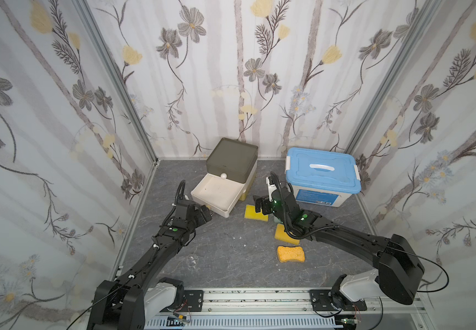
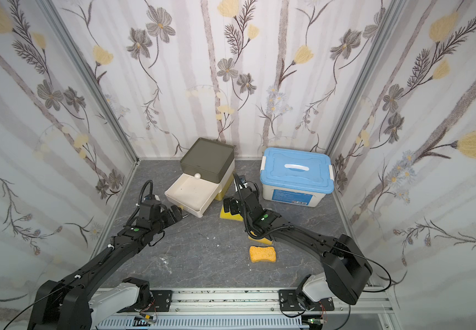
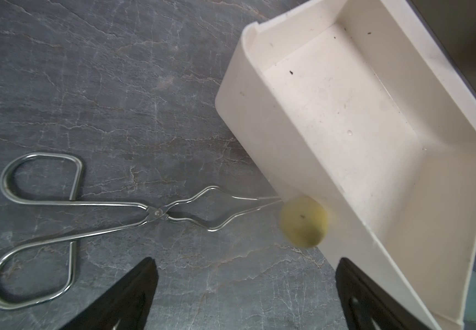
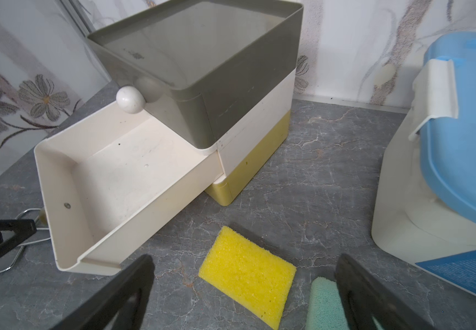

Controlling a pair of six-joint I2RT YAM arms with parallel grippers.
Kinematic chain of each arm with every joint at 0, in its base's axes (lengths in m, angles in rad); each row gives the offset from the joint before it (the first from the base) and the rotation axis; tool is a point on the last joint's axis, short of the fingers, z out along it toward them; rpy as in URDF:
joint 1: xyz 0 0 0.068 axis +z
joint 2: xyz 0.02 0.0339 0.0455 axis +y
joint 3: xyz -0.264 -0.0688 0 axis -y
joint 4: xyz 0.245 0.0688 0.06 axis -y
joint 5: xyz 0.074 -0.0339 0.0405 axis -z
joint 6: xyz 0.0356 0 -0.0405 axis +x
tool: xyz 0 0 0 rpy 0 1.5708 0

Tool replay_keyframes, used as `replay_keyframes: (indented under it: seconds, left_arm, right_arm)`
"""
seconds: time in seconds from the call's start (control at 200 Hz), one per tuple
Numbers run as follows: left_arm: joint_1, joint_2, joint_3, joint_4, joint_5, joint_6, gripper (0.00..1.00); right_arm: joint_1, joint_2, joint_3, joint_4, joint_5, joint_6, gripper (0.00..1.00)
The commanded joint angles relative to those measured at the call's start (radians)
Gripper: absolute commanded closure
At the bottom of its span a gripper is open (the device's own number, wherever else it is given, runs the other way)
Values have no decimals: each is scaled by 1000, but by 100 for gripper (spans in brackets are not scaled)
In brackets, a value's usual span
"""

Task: Take the sponge out of the drawer
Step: Close the drawer of the storage box.

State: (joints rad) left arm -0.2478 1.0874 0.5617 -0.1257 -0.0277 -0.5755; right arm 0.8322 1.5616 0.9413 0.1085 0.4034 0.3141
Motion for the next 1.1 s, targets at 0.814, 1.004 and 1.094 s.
replay_keyframes:
  seconds: [0.814,1.004,1.094]
  left_arm:
    - [-5,419,233,298,137,34,1]
    - [-5,555,331,363,170,30,2]
    - [-5,612,360,401,189,17,3]
  right_arm:
    - [-30,-52,-33,-13,159,34,0]
    - [-34,-60,-35,-36,177,32,0]
    - [-36,-64,-33,-58,203,38,0]
